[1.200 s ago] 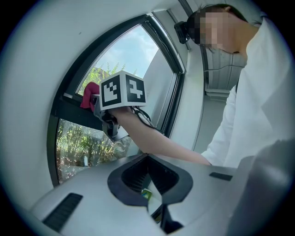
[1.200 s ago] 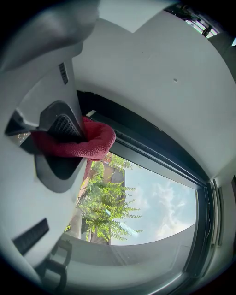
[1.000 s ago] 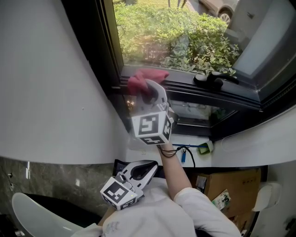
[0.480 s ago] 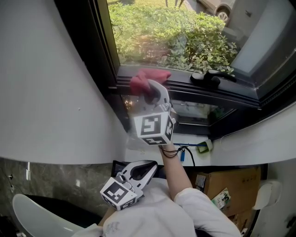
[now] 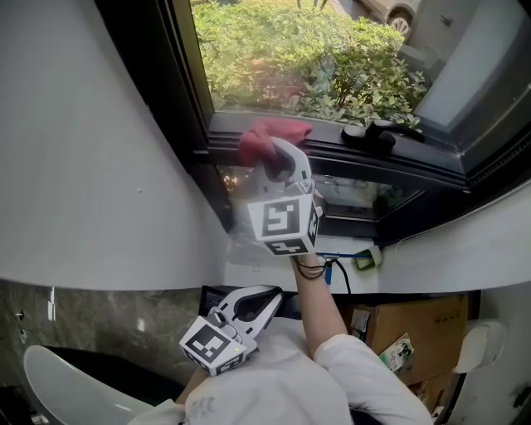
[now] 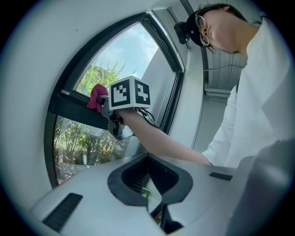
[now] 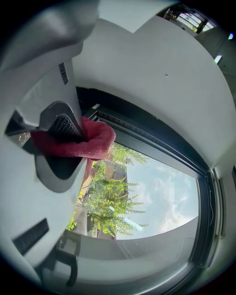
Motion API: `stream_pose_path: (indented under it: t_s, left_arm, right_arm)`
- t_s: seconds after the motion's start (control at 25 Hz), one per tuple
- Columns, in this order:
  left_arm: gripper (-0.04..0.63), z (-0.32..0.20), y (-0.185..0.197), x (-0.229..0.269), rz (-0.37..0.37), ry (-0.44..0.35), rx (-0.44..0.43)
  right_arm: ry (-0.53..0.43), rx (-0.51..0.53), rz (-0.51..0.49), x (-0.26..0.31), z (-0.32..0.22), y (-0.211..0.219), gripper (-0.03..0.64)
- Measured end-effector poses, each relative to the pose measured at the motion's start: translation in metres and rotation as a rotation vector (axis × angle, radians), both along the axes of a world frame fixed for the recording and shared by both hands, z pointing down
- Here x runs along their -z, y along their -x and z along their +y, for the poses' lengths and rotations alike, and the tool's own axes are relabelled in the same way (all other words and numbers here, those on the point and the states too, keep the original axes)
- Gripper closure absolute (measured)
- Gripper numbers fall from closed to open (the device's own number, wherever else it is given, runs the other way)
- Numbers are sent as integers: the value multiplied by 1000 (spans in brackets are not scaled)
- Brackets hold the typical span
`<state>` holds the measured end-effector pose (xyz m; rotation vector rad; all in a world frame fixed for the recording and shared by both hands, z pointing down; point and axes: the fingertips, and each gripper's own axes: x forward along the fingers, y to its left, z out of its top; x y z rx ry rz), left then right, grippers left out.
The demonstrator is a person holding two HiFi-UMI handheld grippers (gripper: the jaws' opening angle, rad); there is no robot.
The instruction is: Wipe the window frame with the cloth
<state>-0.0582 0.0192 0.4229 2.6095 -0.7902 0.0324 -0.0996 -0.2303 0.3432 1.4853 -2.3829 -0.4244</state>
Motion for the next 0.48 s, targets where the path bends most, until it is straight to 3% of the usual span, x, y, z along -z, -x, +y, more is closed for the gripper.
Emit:
stream_pose_path:
  t_s: [0.48]
  left_arm:
    - [584,-4,4,-10,-19,6,-2]
  right_arm:
    - [-11,-15,5,2,0,-7,551]
